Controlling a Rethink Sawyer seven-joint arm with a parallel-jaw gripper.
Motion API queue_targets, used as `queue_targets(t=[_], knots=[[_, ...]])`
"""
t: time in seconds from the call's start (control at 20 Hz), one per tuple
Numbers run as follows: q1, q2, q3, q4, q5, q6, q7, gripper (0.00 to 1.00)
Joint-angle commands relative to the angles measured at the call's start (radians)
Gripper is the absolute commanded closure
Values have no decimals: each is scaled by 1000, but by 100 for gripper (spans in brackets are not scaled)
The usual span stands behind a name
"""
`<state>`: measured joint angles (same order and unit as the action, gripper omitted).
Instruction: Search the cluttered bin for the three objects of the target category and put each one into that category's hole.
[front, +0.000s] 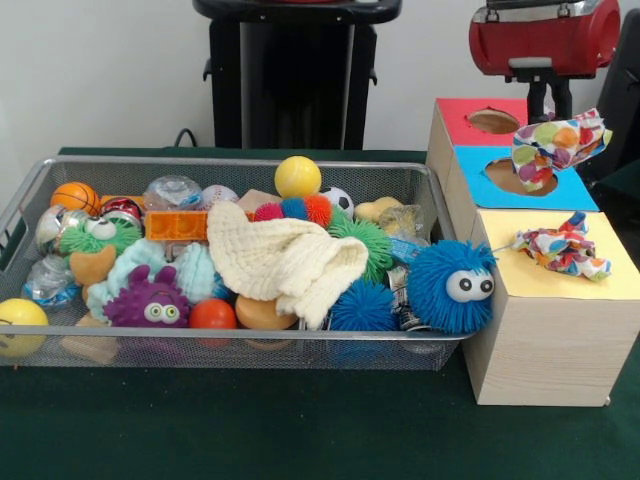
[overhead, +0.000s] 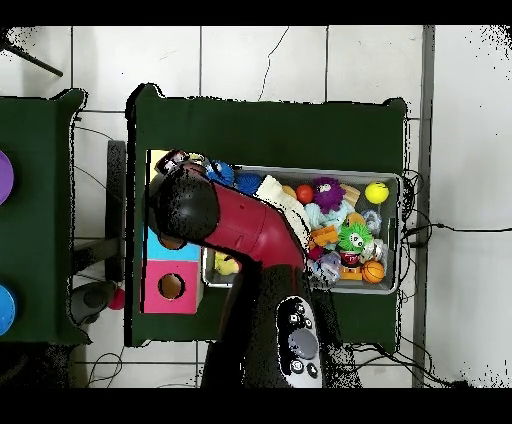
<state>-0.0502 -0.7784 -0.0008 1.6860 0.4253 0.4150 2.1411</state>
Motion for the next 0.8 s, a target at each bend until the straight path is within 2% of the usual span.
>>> queue_targets(t=[0.05,0.5,0.8], knots=[[-55,42,118,61,40,-87,137,100],[-45,71,103,36,21,-93,145,100],[-36,69,116,46,43,-117,174,100]])
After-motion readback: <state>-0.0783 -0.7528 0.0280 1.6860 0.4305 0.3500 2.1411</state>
